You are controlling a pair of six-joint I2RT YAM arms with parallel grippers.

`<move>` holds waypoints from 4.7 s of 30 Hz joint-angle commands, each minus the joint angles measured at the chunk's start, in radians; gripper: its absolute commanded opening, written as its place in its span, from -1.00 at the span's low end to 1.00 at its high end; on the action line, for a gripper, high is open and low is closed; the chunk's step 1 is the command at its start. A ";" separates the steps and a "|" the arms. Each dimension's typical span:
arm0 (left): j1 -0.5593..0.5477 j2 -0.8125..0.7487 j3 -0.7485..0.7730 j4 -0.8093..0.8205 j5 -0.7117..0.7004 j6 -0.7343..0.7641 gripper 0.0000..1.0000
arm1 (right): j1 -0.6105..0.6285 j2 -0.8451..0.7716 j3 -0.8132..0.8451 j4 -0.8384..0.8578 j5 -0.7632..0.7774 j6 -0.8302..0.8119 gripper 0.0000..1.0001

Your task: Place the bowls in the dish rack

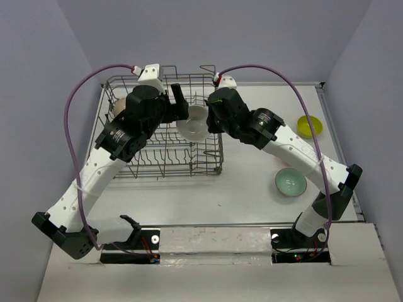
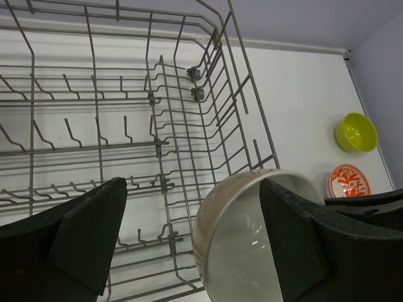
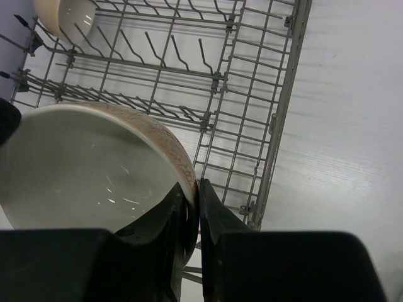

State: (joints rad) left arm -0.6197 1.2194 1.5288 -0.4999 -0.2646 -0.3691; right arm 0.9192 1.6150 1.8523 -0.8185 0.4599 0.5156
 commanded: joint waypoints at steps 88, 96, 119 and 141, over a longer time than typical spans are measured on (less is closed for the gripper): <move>0.224 0.727 0.136 1.149 -1.196 1.357 -1.00 | 0.041 -0.415 -0.389 -0.024 0.226 0.032 0.32; 0.202 0.776 0.090 1.149 -1.194 1.349 -1.00 | 0.041 -0.418 -0.403 -0.011 0.214 0.032 0.32; 0.202 0.901 0.090 1.170 -1.196 1.397 -1.00 | 0.041 -0.441 -0.416 -0.016 0.223 0.029 0.32; 0.215 0.997 0.120 1.176 -1.194 1.414 -1.00 | 0.041 -0.429 -0.427 -0.021 0.223 0.026 0.33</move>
State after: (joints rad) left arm -0.4103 2.1986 1.6169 0.6353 -1.4174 1.0489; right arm 0.9508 1.2041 1.4239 -0.8600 0.6586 0.5426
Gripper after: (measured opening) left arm 0.172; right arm 0.664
